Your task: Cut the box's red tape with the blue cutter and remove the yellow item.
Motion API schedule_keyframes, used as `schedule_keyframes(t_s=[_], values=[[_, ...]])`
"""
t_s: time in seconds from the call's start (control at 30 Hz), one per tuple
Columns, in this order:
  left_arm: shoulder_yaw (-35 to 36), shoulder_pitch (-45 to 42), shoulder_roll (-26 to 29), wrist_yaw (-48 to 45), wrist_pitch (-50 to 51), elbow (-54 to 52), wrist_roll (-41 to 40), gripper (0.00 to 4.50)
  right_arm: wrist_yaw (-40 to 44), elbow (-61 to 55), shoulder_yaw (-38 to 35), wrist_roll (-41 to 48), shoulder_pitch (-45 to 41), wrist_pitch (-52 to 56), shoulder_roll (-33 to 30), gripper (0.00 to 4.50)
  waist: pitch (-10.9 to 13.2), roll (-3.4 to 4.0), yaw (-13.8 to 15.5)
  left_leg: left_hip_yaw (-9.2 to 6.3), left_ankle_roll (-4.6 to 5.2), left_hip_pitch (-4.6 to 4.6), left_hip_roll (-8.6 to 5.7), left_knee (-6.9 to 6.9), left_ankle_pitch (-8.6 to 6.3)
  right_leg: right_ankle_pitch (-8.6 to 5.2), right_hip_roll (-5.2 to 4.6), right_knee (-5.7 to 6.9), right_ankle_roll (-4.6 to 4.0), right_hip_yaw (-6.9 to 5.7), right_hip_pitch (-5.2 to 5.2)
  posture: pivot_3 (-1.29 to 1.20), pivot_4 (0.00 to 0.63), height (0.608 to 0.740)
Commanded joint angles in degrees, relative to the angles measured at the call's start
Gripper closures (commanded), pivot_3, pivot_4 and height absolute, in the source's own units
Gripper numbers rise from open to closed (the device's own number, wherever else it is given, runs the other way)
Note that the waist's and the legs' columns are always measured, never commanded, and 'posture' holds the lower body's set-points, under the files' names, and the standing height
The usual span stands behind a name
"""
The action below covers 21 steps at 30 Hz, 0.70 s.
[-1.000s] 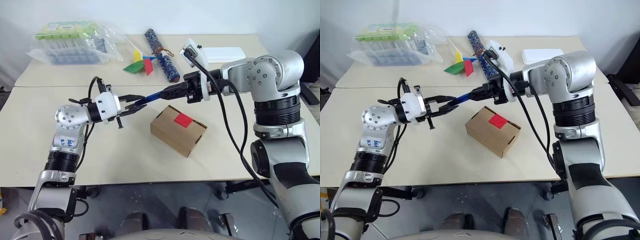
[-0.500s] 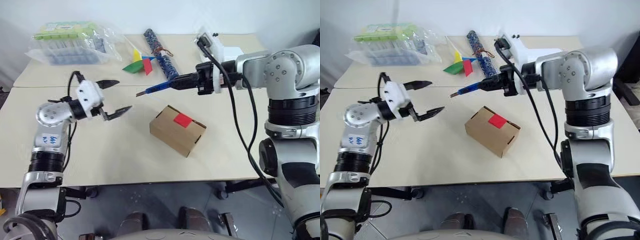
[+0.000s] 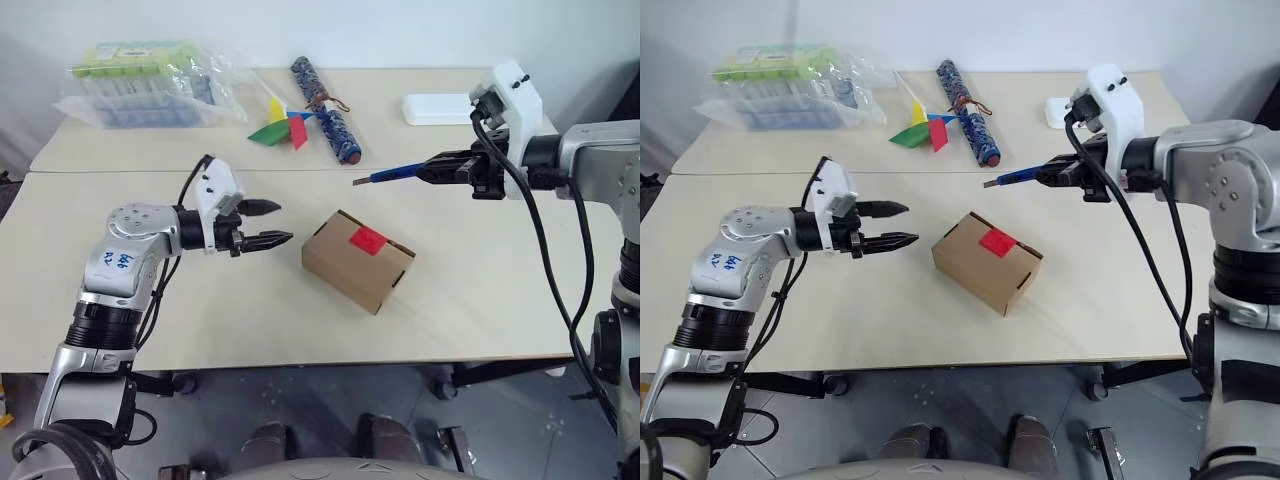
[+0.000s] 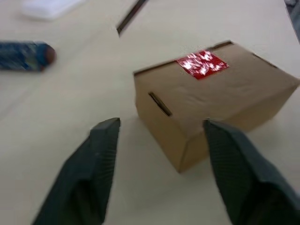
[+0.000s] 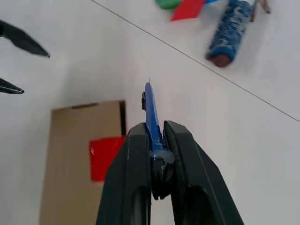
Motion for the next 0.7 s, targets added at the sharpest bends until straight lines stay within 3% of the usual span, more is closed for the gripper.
schedule_keyframes(t_s=[0.03,0.2,0.23,0.7], values=[[-3.31,-5.72,-1.23,-1.32,3.15,-1.95,1.13,2.75,-0.87,-5.14,-3.71,1.06,0.45,0.22,-1.76,4.34,0.01,-0.01,0.05,0.0,0.0,-0.01,0.0,0.01,0.0,0.0,0.0,0.0,0.0,0.0,0.0,0.0,0.15,0.74],[-5.13,-11.75,-5.36,-3.4,6.27,1.66,0.05,4.39,-1.74,-9.88,-4.82,2.05,2.91,1.53,-2.82,4.34,0.01,-0.02,1.13,0.01,0.0,-0.03,-0.02,0.03,0.0,0.0,-0.01,-0.04,0.0,0.02,0.0,0.0,0.15,0.74],[-5.5,-12.26,-5.68,-3.92,6.73,2.1,0.21,4.5,-1.98,-10.48,-4.99,2.21,3.23,1.8,-2.78,4.34,0.01,-0.02,1.2,0.01,0.0,-0.03,-0.02,0.03,0.0,0.0,0.0,-0.04,0.0,0.02,0.0,0.0,0.15,0.74],[-12.5,-14.47,-9.69,-6.04,5.81,10.99,8.11,4.5,-4.96,-13.71,-3.9,2.71,5.88,1.69,-0.35,4.34,0.04,-0.06,1.58,0.01,0.0,-0.08,-0.02,0.12,0.0,0.0,0.01,-0.05,0.0,0.0,0.0,0.0,0.15,0.74]])
